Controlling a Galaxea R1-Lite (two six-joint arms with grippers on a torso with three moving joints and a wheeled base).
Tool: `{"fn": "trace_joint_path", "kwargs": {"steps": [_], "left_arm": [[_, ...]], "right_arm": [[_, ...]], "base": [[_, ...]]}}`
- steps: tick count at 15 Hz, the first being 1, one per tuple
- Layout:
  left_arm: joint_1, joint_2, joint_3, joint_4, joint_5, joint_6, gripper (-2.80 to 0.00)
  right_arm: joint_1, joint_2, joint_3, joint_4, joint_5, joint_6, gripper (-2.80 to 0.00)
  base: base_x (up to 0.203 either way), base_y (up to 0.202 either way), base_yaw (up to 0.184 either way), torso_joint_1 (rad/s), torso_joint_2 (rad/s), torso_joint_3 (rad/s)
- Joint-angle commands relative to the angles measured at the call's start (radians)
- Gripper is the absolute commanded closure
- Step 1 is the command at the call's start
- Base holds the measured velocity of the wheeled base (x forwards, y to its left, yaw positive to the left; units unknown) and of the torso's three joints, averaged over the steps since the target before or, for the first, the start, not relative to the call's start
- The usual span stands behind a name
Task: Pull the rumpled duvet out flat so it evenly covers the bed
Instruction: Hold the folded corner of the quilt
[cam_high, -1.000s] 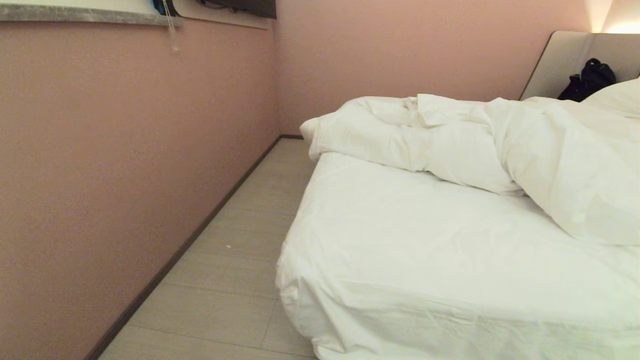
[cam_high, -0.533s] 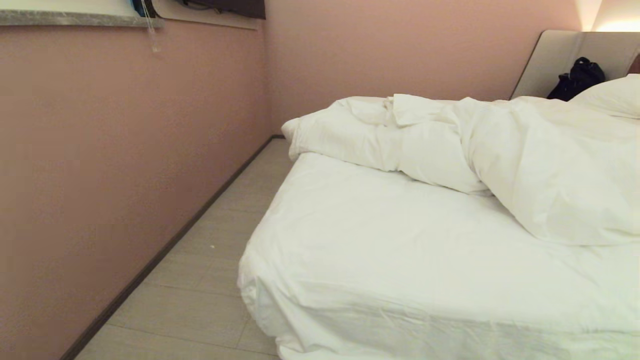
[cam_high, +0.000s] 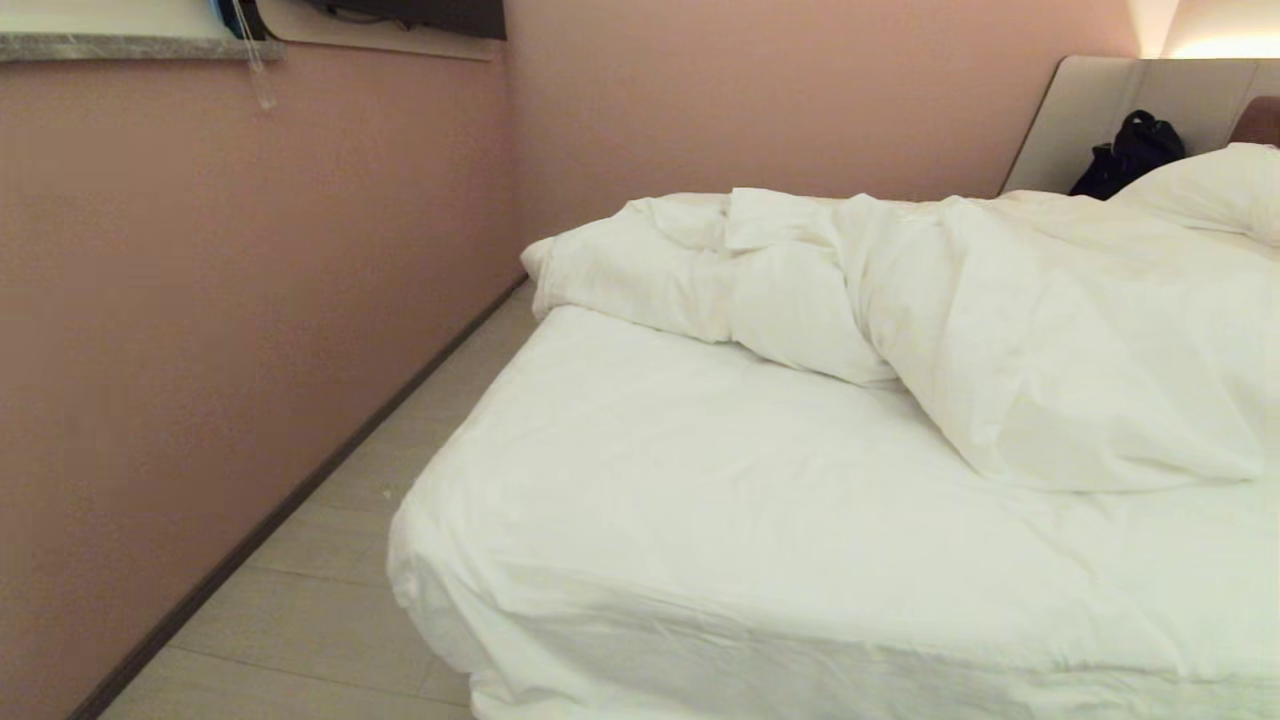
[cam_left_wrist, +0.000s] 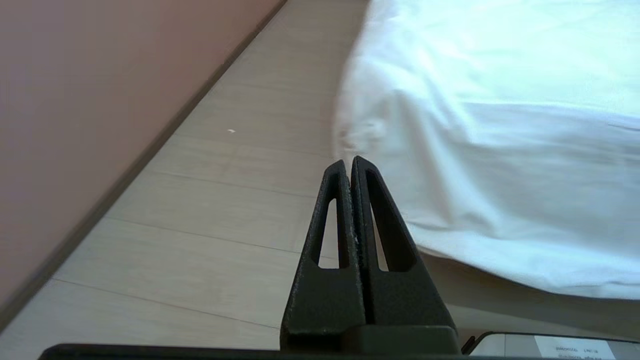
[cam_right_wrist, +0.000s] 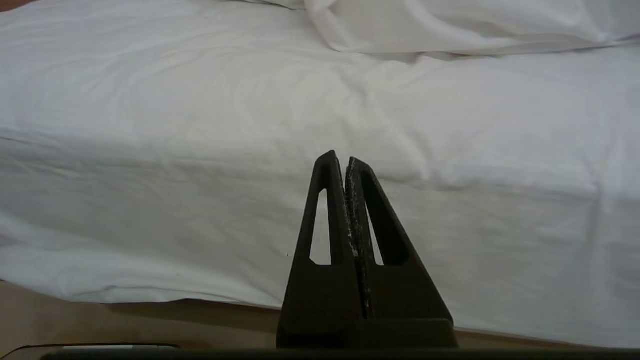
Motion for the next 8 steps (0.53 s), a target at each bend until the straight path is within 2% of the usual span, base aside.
{"fn": "trace_joint_path", "kwargs": {"steps": [1,3,8], "left_arm": [[0.001,0.000,0.001,0.000,0.000,-0.002,0.00],[0.001,0.000,0.000,0.000,0.000,-0.004,0.00],[0.001,0.000,0.000,0.000,0.000,-0.004,0.00]], "right_arm": [[0.000,0.000,0.000,0.000,0.001,0.000,0.00],[0.000,0.000,0.000,0.000,0.000,0.000,0.00],[0.000,0.000,0.000,0.000,0.000,0.000,0.00]], "base": [[0.000,-0.178,-0.003,0.005,0.00,0.002],[0.000,-0.101,0.003,0.002,0.00,0.002],[0.000,0.000,0.000,0.000,0.00,0.000]]}}
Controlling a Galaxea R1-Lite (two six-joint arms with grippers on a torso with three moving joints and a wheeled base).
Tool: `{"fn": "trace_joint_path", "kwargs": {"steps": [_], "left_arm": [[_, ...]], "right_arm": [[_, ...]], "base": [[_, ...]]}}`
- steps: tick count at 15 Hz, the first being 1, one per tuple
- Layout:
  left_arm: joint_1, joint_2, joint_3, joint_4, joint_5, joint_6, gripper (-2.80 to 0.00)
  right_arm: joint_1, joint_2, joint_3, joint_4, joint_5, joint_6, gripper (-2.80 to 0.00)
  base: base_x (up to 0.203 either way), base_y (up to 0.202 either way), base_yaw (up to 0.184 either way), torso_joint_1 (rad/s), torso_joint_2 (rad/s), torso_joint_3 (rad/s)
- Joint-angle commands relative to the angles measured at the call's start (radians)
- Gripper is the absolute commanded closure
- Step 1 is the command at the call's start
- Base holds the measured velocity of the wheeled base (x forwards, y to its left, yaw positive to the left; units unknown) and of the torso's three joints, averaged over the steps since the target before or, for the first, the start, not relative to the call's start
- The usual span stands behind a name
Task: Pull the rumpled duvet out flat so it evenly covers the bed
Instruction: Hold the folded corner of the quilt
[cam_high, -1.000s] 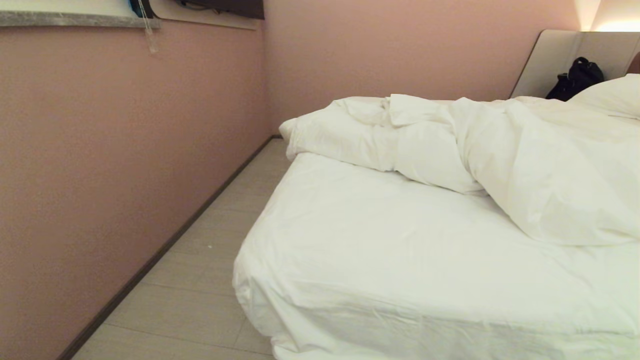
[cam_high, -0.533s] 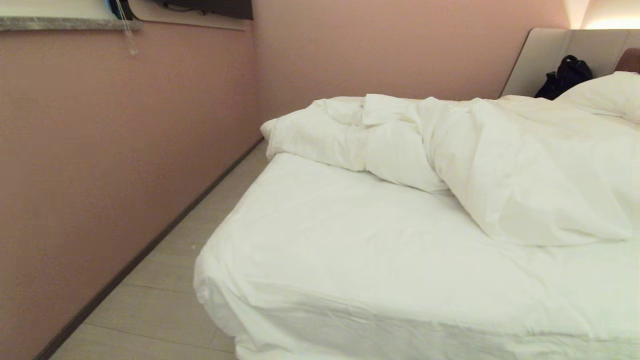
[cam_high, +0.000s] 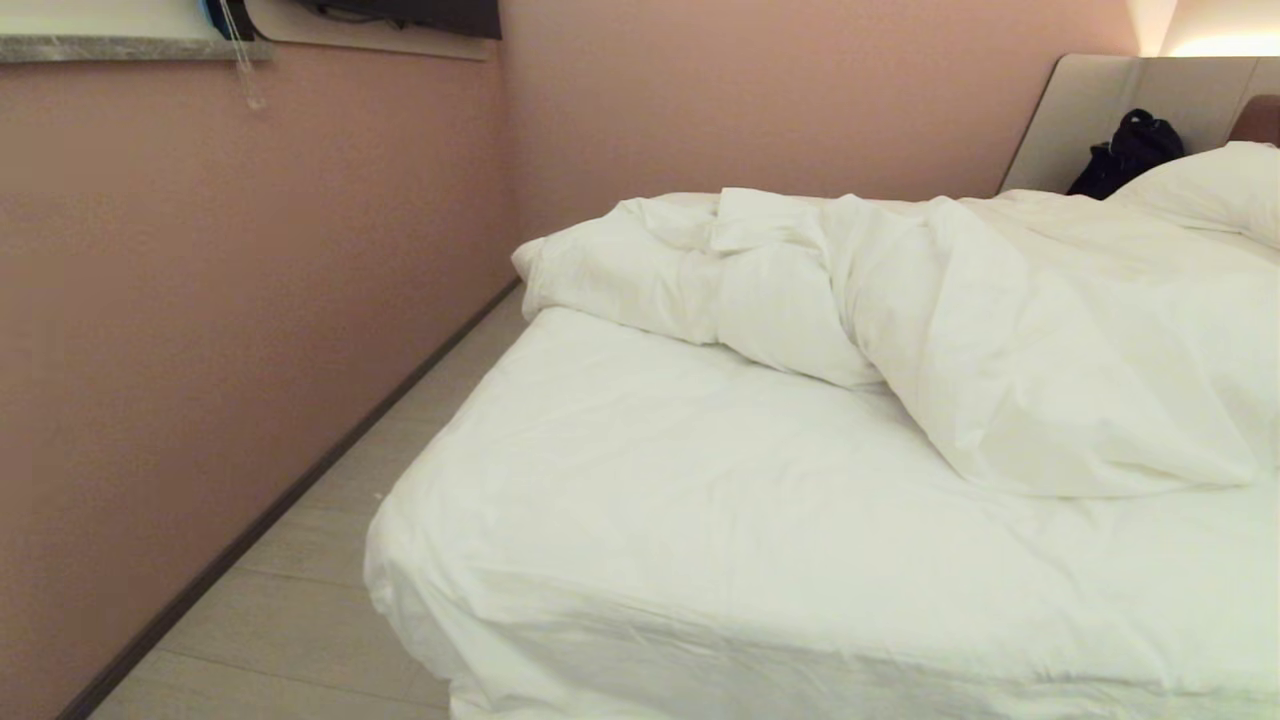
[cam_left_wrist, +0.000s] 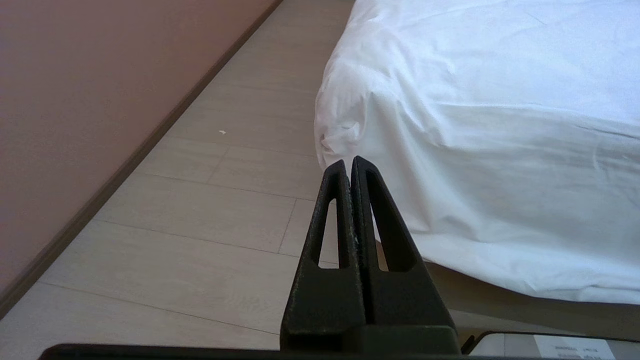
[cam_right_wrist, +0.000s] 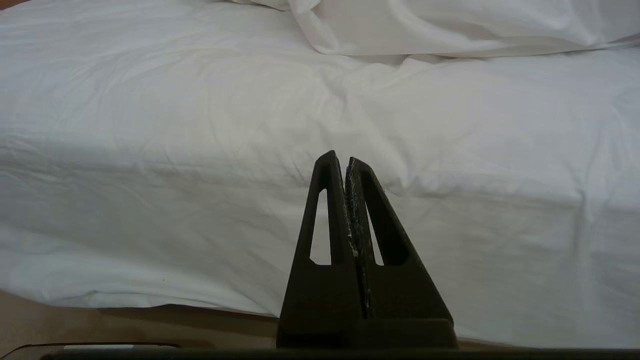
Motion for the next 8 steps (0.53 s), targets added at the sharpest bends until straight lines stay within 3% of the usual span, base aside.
{"fn": "trace_joint_path", "kwargs": {"steps": [1,6,8], "left_arm": [[0.000,0.000,0.000,0.000,0.001,-0.003,0.00],[0.000,0.000,0.000,0.001,0.001,-0.015,0.00],[0.000,0.000,0.000,0.001,0.000,-0.015,0.00]], "right_arm": [[0.000,0.000,0.000,0.000,-0.001,0.000,0.00],[0.000,0.000,0.000,0.000,-0.001,0.000,0.00],[0.001,0.000,0.000,0.000,-0.001,0.000,0.00]], "base": [[0.000,0.000,0.000,0.000,0.00,0.000],[-0.177,0.000,0.001,0.002,0.00,0.000],[-0.098,0.000,0.000,-0.003,0.00,0.003]]}}
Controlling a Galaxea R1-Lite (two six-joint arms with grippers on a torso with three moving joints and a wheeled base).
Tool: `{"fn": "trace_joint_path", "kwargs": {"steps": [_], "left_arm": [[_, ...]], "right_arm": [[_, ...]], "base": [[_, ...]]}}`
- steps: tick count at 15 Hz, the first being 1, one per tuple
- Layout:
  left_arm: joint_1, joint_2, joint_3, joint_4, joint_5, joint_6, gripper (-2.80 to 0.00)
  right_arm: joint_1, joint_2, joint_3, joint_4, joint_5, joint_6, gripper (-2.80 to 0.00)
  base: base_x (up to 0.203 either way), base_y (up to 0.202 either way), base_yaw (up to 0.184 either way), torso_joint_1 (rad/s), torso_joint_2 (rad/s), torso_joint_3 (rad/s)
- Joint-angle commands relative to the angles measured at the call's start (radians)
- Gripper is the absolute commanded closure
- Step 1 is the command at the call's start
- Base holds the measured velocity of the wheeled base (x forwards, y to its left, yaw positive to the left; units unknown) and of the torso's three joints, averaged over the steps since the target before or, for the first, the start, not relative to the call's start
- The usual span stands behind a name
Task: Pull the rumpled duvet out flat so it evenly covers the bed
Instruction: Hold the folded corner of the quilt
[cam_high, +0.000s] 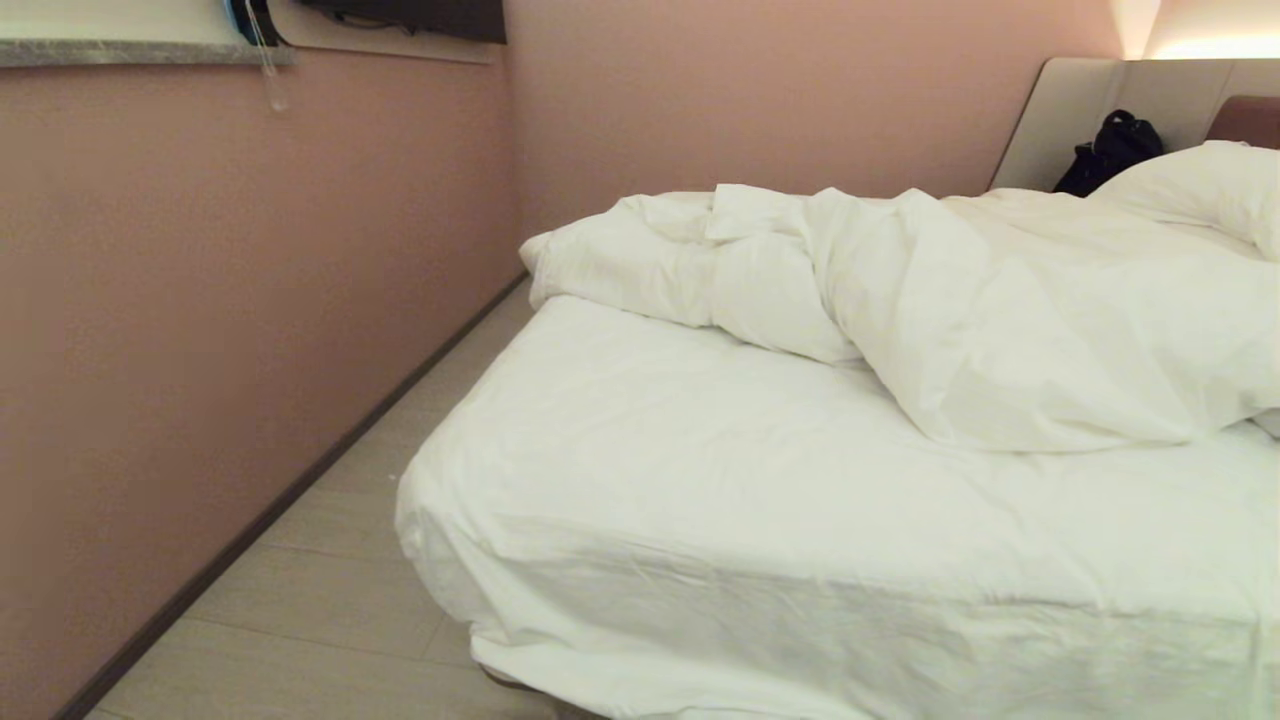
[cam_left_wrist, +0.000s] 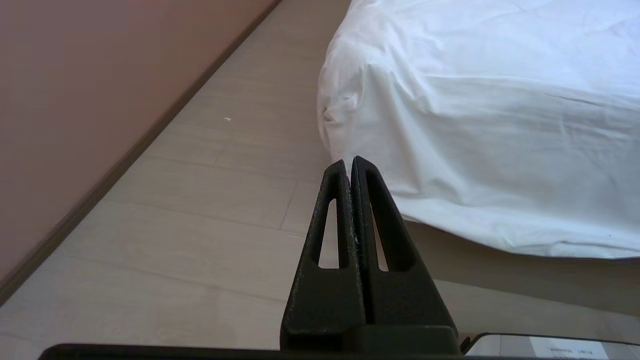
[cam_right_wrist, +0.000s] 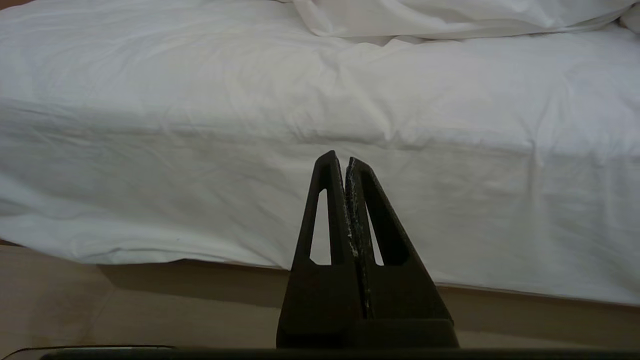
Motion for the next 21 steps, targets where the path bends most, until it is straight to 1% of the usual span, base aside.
{"fn": "trace_joint_path", "kwargs": {"steps": [1,6,8,21], "left_arm": [[0.001,0.000,0.000,0.001,0.002,0.000,0.00],[0.001,0.000,0.000,0.001,0.003,0.005,0.00],[0.001,0.000,0.000,0.001,0.003,0.005,0.00],[0.001,0.000,0.002,0.001,0.003,0.007,0.00]], "right_arm": [[0.001,0.000,0.000,0.001,0.001,0.000,0.00],[0.000,0.000,0.000,0.001,0.002,0.000,0.00],[0.000,0.000,0.000,0.001,0.001,0.000,0.00],[0.000,0.000,0.000,0.001,0.000,-0.002,0.00]], "base": [[0.000,0.000,0.000,0.000,0.00,0.000],[0.000,0.000,0.000,0.000,0.00,0.000],[0.004,-0.108,0.001,0.004,0.00,-0.001],[0.000,-0.193,0.000,0.002,0.00,0.003]]}}
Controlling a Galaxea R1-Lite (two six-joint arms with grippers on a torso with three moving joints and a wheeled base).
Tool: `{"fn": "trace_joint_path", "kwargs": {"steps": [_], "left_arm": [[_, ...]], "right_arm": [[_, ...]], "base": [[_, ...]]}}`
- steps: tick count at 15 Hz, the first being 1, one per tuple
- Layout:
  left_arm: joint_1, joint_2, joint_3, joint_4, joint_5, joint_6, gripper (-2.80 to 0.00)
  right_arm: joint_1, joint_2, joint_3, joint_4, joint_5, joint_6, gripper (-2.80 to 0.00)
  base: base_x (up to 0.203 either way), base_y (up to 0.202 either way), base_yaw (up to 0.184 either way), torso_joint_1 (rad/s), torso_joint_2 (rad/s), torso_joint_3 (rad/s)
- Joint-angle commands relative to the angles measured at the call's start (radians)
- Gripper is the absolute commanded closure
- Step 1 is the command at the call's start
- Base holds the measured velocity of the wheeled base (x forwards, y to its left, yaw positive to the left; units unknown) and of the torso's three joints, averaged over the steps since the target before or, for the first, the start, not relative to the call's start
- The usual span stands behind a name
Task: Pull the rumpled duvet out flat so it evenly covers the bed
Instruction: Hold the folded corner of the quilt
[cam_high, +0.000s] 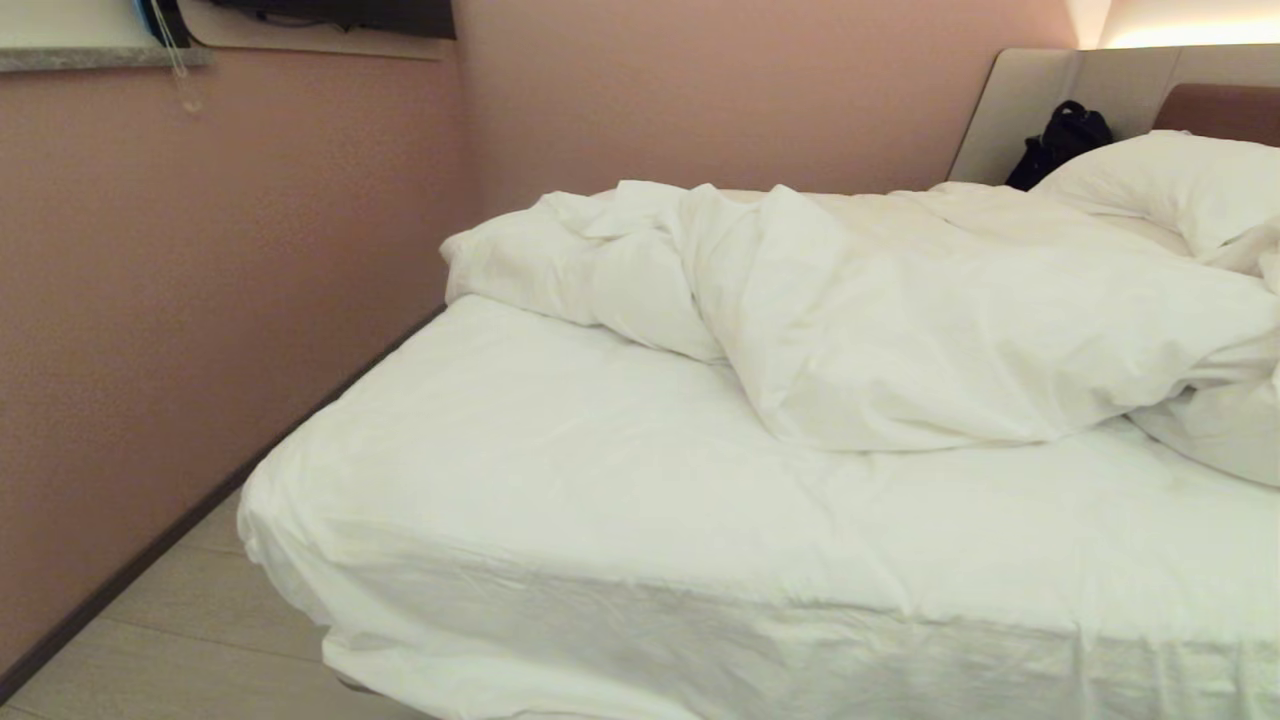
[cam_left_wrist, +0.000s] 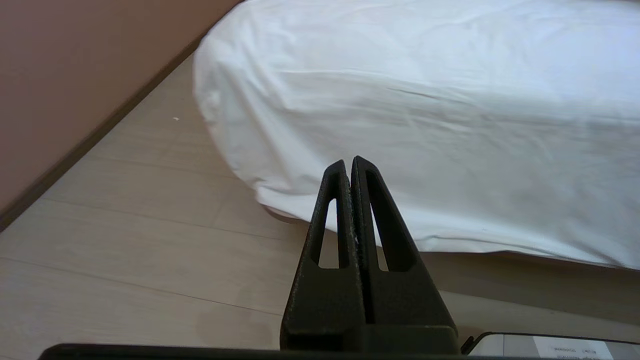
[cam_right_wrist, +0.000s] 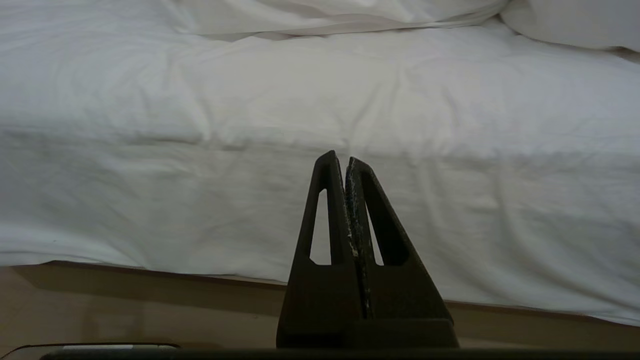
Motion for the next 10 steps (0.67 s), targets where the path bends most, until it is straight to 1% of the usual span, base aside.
{"fn": "trace_joint_path", "kwargs": {"steps": [1,10], "left_arm": [[0.000,0.000,0.000,0.001,0.001,-0.001,0.00],[0.000,0.000,0.000,0.001,-0.001,-0.001,0.00]], "right_arm": [[0.000,0.000,0.000,0.000,0.002,0.000,0.00],[0.000,0.000,0.000,0.000,0.002,0.000,0.00]], "base": [[0.000,-0.192,0.001,-0.002,0.00,0.003],[0.000,-0.195,-0.001,0.003,0.00,0.002]]}}
